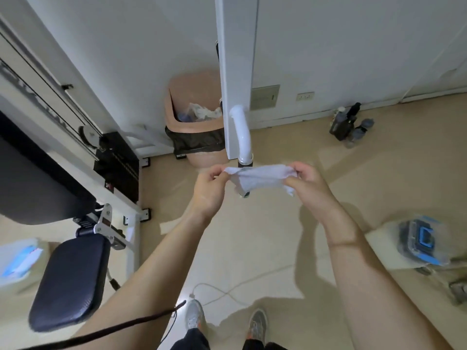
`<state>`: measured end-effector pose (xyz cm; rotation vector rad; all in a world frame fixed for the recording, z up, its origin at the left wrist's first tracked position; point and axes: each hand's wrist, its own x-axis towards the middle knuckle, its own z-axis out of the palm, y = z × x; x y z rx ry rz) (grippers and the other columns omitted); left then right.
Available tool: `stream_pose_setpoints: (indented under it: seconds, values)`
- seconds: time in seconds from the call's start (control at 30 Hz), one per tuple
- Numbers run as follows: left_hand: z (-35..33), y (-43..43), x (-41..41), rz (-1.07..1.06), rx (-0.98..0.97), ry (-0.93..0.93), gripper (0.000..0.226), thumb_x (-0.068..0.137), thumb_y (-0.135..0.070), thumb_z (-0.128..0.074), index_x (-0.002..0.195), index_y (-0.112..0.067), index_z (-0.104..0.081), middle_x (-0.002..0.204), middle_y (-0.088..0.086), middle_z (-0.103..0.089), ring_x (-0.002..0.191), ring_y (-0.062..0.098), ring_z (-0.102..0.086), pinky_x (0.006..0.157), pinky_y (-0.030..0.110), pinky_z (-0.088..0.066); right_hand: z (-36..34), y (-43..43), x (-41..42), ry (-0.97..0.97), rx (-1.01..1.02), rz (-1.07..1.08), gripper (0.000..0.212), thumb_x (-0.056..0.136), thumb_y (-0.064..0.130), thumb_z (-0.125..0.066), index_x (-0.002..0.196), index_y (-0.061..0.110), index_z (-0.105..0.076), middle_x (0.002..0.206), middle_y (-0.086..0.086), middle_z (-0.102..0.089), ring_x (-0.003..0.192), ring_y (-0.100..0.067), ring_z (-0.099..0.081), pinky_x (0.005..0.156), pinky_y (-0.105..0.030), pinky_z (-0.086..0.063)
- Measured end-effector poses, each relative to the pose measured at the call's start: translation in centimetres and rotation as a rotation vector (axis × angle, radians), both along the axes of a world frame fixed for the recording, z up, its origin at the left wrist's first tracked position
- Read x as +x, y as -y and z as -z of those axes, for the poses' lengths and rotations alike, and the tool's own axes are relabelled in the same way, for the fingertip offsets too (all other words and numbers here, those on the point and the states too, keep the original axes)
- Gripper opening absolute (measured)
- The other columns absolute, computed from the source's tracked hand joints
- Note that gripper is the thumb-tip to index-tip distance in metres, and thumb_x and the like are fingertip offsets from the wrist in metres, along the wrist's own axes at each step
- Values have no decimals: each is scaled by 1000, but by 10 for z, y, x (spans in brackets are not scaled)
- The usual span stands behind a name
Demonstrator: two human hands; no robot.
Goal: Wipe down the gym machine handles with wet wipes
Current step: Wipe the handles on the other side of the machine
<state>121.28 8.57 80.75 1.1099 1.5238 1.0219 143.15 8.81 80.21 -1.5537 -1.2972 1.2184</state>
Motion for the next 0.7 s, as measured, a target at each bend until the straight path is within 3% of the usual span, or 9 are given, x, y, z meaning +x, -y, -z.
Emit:
stream_pose_setpoints:
  seconds: [0.07, 0.13, 0.2, 0.3, 0.4, 0.47, 0.6, 0.7]
  values:
    - [1, -6, 6, -39, 54, -40, 15, 95, -22, -63, 85, -25, -75, 75, -22, -68, 67, -5, -53, 68, 11, -41, -1, -21, -5, 110, 99, 41, 15, 78, 11, -61, 71, 25, -61, 75, 8, -52, 72, -12, -52, 63, -26, -40]
    - [1, -13, 9, -76, 85, -58, 13, 93, -22, -65, 89, -26, -77, 80, -21, -71, 71, 2, -55, 71, 18, -44, 1, -42, -16, 255, 215, 102, 20, 79, 13, -67, 79, 33, -64, 88, 8, -51, 97, -18, -56, 80, -26, -45]
    - [-1, -21, 12, -109, 84, -78, 11, 90, -22, -68, 91, -25, -78, 85, -13, -74, 73, 13, -59, 72, 27, -49, 1, -59, -31, 333, 248, 157, 20, 77, 20, -72, 84, 38, -66, 92, 7, -48, 108, -25, -52, 90, -30, -45]
    - [-3, -32, 16, -141, 35, -101, 8, 87, -20, -71, 90, -23, -78, 87, 0, -76, 71, 16, -62, 73, 33, -54, -1, -70, -53, 410, 196, 176, 20, 76, 32, -76, 95, 36, -70, 97, 3, -55, 99, -21, -53, 76, -26, -42]
    - [-1, -37, 15, -148, -42, 49, 16, 87, -14, -74, 103, -11, -73, 87, 7, -74, 69, 12, -65, 67, 26, -56, 0, -72, -68, 225, 120, 135, 32, 80, 18, -71, 111, 25, -67, 80, 15, -53, 81, -18, -57, 70, -26, -44]
    - [2, -39, 12, -108, -84, 174, 27, 88, -11, -76, 112, -3, -67, 102, 18, -75, 84, 18, -70, 74, 23, -60, 3, -72, -69, 8, 3, 192, 44, 74, 14, -69, 116, 25, -64, 84, 12, -60, 87, -23, -67, 78, -35, -57]
    - [3, -42, 3, -33, -121, 246, 33, 88, -5, -73, 120, -4, -62, 112, 22, -72, 105, 31, -71, 90, 33, -60, 11, -69, -76, -294, -167, 233, 38, 74, 4, -77, 102, 25, -63, 99, 1, -75, 93, -24, -74, 85, -43, -60]
    - [1, -44, -3, -16, -129, 271, 39, 83, -3, -77, 118, -2, -58, 112, 21, -72, 98, 29, -72, 89, 36, -61, 12, -59, -85, -338, -131, 242, 28, 77, 3, -69, 97, 22, -69, 91, 1, -76, 85, -20, -71, 85, -45, -59]
